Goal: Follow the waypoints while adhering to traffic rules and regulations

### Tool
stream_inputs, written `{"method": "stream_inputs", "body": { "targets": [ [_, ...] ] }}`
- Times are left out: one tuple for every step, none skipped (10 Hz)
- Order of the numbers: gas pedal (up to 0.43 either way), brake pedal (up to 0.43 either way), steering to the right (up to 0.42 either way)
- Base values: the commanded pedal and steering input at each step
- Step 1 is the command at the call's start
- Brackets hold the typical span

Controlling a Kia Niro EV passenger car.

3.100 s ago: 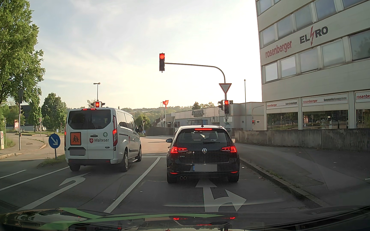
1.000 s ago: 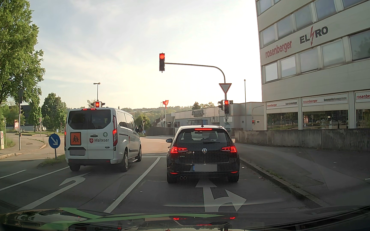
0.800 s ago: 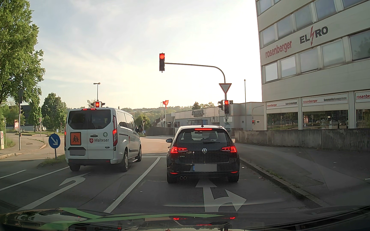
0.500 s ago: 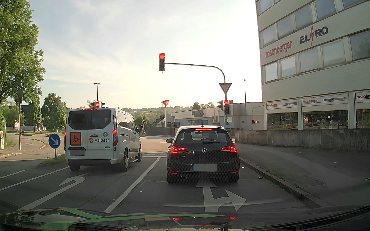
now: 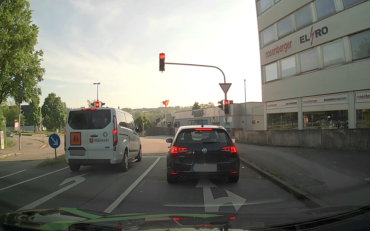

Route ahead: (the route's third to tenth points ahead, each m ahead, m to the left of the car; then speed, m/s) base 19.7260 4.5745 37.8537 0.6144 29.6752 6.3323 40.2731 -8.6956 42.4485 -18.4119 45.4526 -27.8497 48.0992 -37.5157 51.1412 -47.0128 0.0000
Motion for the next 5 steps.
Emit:
{"method": "stream_inputs", "body": {
  "targets": [
    [0.000,0.537,-0.021],
    [0.000,0.537,-0.021],
    [0.000,0.537,-0.021],
    [0.000,0.537,-0.021],
    [0.000,0.537,-0.021]
  ]
}}
